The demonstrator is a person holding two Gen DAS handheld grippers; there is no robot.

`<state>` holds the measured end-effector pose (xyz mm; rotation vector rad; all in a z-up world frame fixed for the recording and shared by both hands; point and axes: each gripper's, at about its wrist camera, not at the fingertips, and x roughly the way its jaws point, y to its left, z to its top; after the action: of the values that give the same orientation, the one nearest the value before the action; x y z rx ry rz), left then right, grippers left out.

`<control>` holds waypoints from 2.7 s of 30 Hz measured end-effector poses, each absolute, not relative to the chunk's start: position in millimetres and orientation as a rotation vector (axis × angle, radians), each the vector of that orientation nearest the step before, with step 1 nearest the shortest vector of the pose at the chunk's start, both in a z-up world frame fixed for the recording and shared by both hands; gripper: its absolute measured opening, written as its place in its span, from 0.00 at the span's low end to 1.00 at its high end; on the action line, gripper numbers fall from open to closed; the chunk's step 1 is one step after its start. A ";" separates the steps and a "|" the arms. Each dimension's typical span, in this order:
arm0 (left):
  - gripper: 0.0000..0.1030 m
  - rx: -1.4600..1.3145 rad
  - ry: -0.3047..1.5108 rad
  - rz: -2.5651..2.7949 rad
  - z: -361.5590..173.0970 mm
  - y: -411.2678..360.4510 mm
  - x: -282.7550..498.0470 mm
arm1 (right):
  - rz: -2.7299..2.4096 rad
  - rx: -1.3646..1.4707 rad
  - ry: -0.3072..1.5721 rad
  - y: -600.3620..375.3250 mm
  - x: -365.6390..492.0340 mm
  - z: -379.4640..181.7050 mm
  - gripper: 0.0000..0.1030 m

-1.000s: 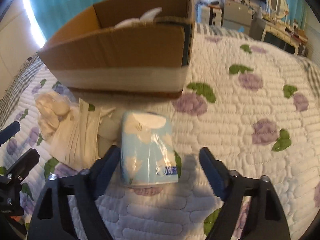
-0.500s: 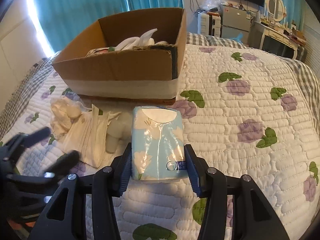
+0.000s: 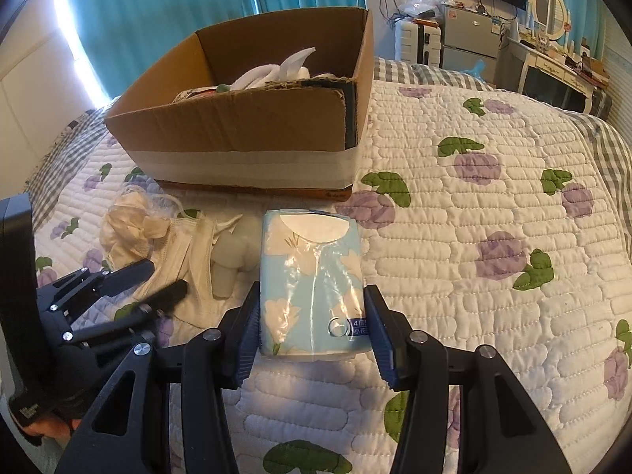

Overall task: Organize soft objects
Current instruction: 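Grasp the blue tissue pack with the right tool while the left tool grasps the face mask, then place the tissue pack and mask into the box and open both tools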

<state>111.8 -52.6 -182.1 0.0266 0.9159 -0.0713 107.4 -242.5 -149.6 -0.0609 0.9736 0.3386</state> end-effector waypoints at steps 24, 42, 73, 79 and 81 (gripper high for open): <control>0.05 0.022 0.823 -0.126 -105.1 -49.1 28.2 | 0.349 -0.065 0.867 -239.8 42.0 -95.3 0.47; 0.05 0.063 0.581 -0.131 16.0 -34.1 26.0 | 0.369 -0.115 0.675 -223.1 50.5 5.9 0.47; 0.14 0.148 0.659 -0.071 -46.8 -49.8 232.3 | 0.373 -0.164 0.679 -185.5 236.7 -27.7 0.47; 0.55 0.116 0.675 -0.070 -57.1 -48.2 239.1 | 0.366 -0.150 0.700 -185.6 249.9 -38.3 0.47; 0.59 0.122 0.663 -0.053 -58.8 -47.6 239.2 | 0.369 -0.140 0.704 -186.5 256.6 -40.5 0.48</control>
<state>239.2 -47.6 -58.8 0.1219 0.6634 -0.0535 256.6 -186.5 -40.5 -0.1402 0.7044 0.3694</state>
